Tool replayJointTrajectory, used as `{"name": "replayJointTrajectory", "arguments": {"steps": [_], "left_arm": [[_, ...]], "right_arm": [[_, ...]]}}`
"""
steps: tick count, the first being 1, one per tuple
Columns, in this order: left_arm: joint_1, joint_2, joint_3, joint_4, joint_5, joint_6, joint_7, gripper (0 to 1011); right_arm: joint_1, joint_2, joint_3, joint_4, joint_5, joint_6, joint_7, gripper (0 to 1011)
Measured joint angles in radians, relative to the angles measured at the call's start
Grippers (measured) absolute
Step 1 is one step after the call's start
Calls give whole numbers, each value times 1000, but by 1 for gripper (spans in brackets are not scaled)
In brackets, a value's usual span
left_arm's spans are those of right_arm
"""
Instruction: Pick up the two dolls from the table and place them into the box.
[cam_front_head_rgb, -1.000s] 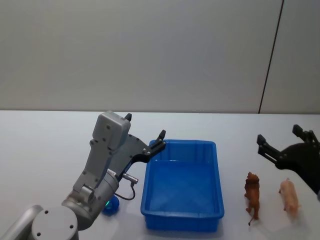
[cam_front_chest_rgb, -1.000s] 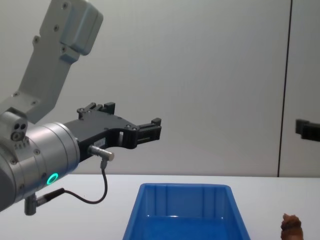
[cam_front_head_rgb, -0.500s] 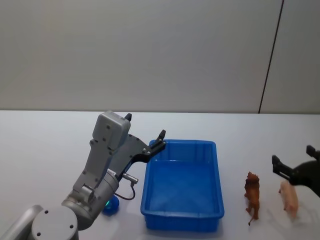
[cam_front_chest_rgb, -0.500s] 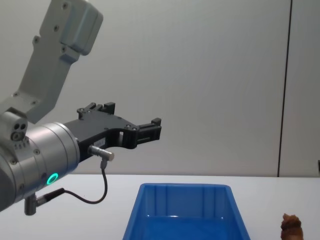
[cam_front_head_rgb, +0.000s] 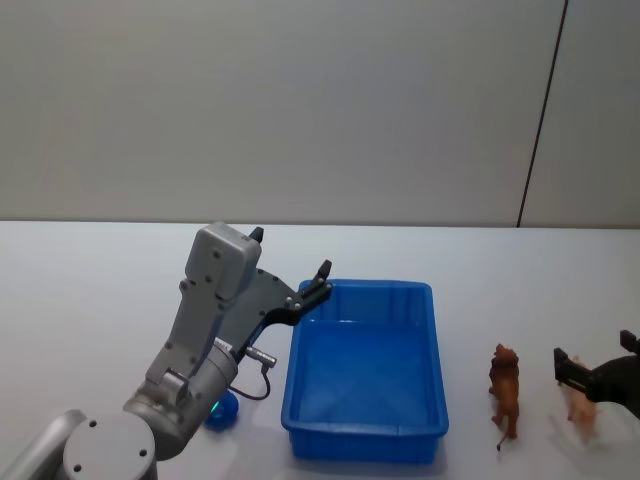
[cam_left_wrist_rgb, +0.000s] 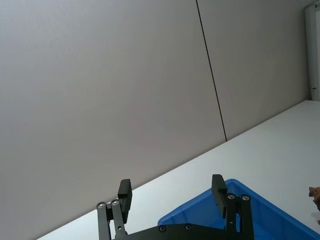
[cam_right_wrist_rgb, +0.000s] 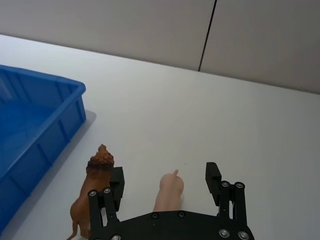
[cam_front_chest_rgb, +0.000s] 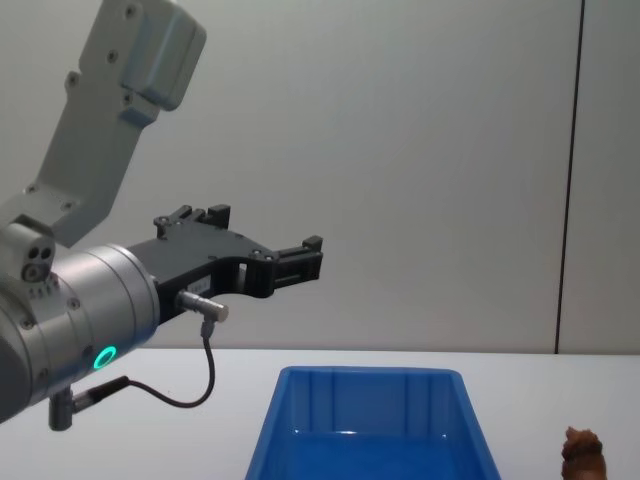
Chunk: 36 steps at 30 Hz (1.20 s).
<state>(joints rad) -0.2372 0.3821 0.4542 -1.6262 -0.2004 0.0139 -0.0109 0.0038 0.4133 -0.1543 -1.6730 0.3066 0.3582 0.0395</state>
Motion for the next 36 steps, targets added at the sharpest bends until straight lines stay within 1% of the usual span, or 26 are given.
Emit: {"name": "replayJointTrajectory", "arguments": {"steps": [5,15,26,30,31,33,34,36], "left_arm": [[0,0,0,0,0,0,0,1002],[0,0,0,0,0,0,0,1002],[0,0,0,0,0,0,0,1001],[0,0,0,0,0,0,0,1002],[0,0,0,0,0,0,0,1002],[0,0,0,0,0,0,0,1002],[0,0,0,0,0,0,0,1002],[0,0,0,0,0,0,0,1002]], "right_arm": [[7,-7,-2,25,0,18,-4,1001],[26,-28,-6,79,16,66,-16,1001],[40,-46,-10,121,25,98,-23,994],[44,-51,-12,132,25,106,-23,901],[45,-53,-13,135,25,109,-23,865],[47,-55,-14,139,25,111,-23,856],[47,-56,-14,140,26,112,-23,796],[49,-59,-15,145,27,115,-23,744]]}}
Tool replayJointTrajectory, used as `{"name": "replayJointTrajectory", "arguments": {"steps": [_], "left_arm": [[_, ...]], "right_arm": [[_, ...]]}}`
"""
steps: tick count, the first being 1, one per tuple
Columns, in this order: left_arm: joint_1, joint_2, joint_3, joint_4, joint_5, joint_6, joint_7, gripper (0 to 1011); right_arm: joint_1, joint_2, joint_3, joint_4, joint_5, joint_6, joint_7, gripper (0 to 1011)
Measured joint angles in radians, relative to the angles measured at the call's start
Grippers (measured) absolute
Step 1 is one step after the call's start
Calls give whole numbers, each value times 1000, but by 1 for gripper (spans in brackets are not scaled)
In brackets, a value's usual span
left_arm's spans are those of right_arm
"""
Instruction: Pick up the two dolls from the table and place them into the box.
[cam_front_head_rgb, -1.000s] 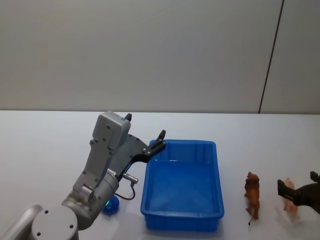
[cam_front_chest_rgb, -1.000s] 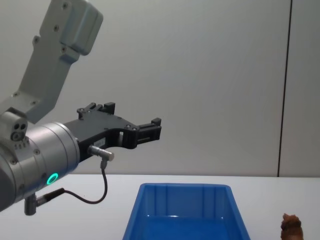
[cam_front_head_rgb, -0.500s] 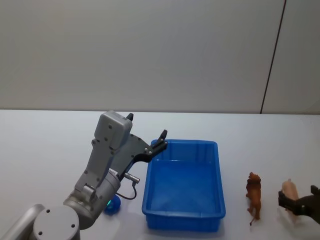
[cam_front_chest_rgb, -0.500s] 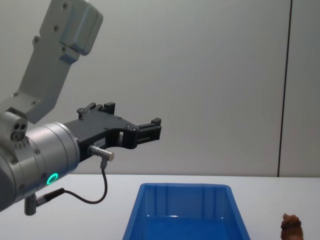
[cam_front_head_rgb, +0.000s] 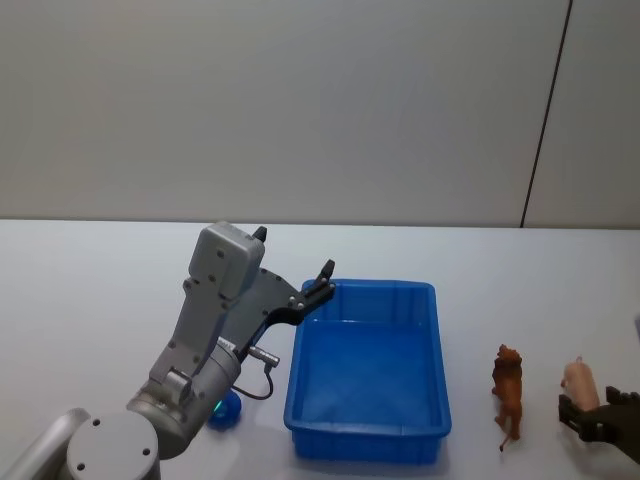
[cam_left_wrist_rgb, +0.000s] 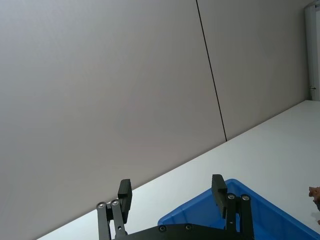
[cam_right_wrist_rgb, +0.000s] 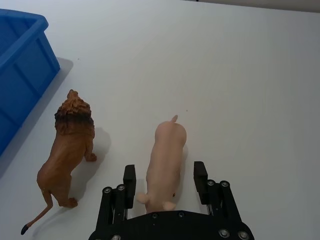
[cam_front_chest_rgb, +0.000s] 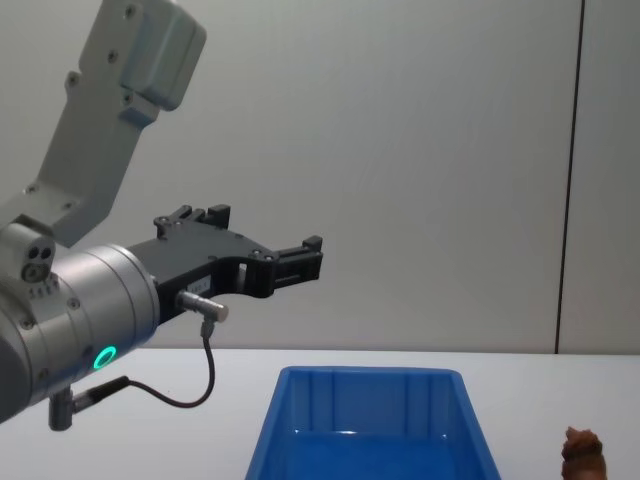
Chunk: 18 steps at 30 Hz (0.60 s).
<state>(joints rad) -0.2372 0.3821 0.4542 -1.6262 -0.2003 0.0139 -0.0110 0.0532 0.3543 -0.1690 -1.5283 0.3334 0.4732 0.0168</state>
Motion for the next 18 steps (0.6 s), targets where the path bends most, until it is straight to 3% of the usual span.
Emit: {"name": "replayJointTrajectory", "arguments": {"steps": [11,18], "left_arm": [[0,0,0,0,0,0,0,1002],[0,0,0,0,0,0,0,1002]], "right_arm": [[10,-11,0,17,13,13,1,393],[11,-14,4,13,20,7,0,371]]}}
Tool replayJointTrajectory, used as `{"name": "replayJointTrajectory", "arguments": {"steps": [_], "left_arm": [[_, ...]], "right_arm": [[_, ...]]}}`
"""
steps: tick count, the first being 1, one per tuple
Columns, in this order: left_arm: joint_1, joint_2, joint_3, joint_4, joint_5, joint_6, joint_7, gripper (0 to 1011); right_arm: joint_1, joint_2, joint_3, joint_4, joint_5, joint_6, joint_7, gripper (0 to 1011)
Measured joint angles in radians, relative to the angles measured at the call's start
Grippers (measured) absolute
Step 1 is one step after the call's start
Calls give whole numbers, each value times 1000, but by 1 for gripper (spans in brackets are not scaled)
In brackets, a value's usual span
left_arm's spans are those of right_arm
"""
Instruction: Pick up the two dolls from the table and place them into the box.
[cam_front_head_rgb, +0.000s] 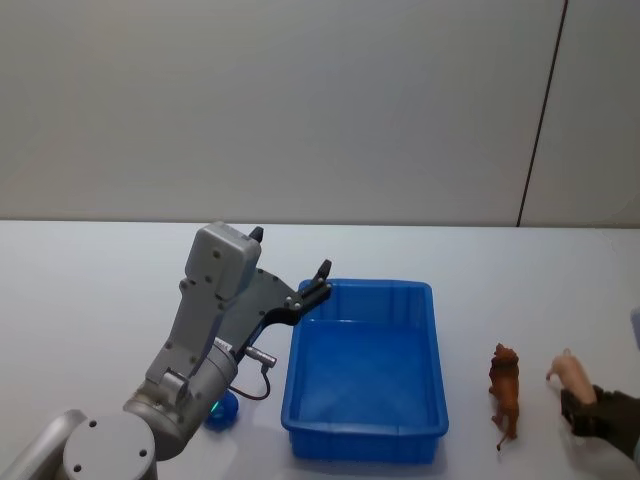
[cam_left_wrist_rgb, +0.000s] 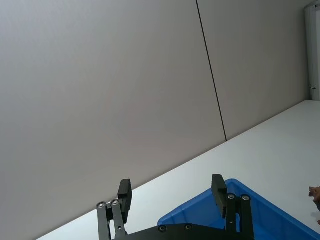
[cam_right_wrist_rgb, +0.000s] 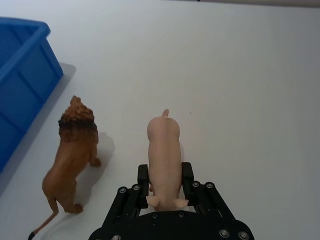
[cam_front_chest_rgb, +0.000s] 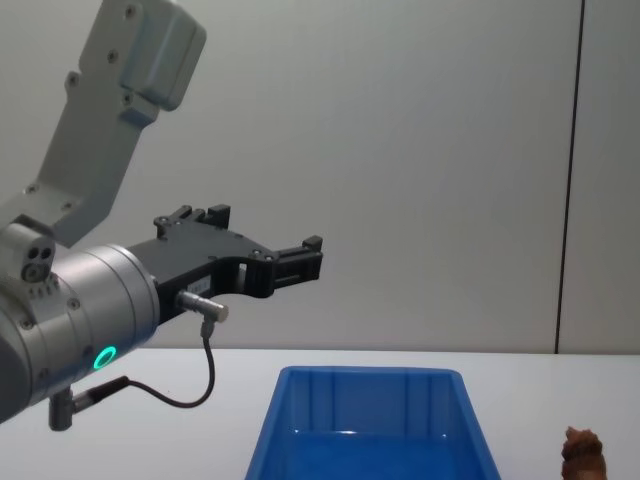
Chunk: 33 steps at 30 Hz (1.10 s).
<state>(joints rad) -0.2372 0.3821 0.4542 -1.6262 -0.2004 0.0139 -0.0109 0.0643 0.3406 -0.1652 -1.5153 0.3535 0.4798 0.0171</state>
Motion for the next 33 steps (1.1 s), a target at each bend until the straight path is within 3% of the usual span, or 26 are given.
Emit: {"name": "replayJointTrajectory", "arguments": {"steps": [16,25,33], "left_arm": [[0,0,0,0,0,0,0,1002],[0,0,0,0,0,0,0,1002],[0,0,0,0,0,0,0,1002]], "right_arm": [[1,8,7,-114,-13,-63,45,371],[28,4,-5,-186,-34,-63,124,371],[69,-18,-36,-221,-74,-35,217,371]]}}
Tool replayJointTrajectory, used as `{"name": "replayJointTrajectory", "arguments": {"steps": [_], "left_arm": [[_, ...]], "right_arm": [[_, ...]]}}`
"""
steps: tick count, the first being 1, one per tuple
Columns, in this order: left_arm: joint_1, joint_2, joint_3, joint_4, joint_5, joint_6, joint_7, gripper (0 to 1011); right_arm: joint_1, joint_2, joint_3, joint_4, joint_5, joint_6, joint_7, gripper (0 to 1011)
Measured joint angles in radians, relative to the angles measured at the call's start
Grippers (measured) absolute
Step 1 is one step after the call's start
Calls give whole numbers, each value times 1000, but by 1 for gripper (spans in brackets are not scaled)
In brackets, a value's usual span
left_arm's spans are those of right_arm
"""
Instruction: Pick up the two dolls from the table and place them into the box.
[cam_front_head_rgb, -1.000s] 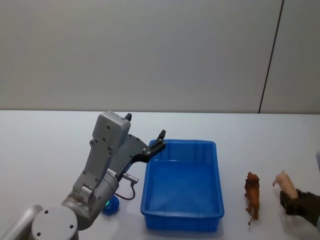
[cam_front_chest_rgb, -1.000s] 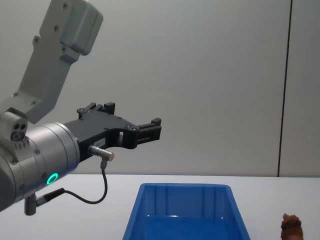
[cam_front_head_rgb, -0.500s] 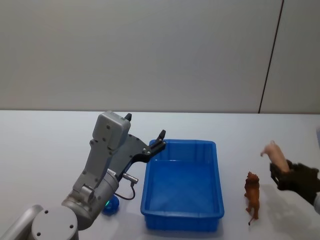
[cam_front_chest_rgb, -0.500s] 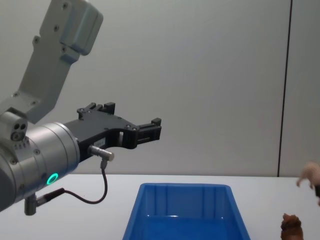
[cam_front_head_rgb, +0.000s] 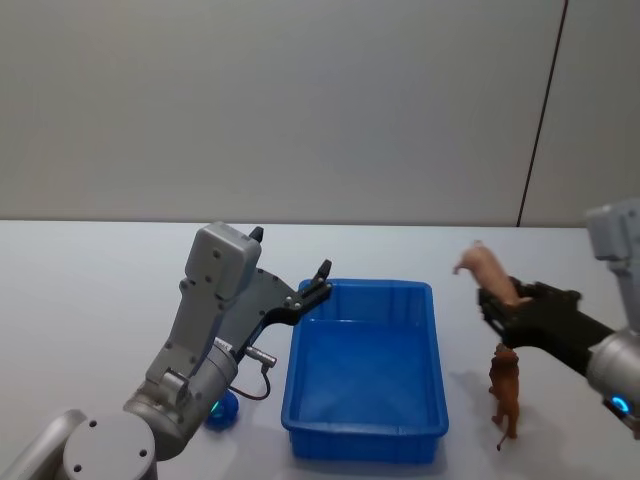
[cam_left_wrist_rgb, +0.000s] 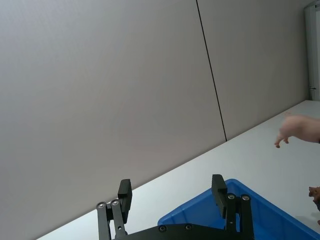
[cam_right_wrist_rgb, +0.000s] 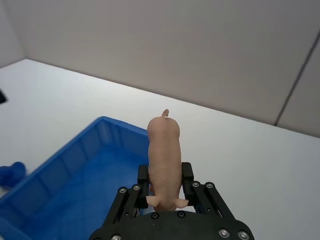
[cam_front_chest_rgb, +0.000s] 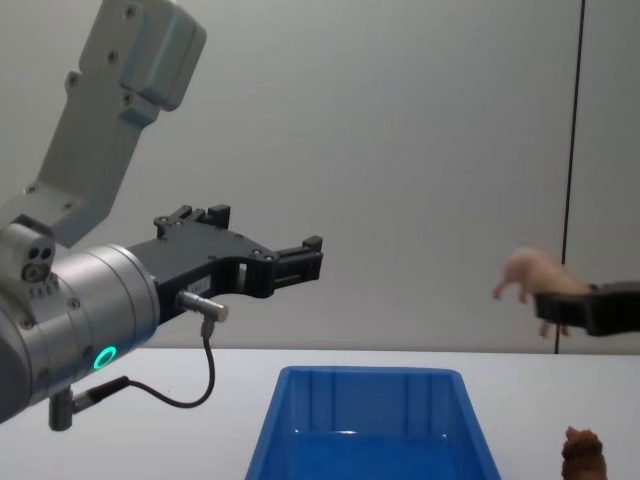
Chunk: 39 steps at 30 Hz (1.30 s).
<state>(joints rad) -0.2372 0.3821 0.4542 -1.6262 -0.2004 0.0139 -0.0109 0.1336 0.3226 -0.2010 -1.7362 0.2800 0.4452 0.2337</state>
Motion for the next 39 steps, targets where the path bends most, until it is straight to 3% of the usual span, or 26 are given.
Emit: {"name": "replayJointTrajectory", "arguments": {"steps": [11,21,31,39], "left_arm": [[0,0,0,0,0,0,0,1002],[0,0,0,0,0,0,0,1002],[0,0,0,0,0,0,0,1002],[0,0,0,0,0,0,0,1002]], "right_arm": [[66,-65,-79,20,-96,56,128,372],[101,-111,-136,72,-170,86,184,693],[112,-123,-150,93,-190,84,176,982],[100,-105,-131,88,-171,70,132,1001]]}}
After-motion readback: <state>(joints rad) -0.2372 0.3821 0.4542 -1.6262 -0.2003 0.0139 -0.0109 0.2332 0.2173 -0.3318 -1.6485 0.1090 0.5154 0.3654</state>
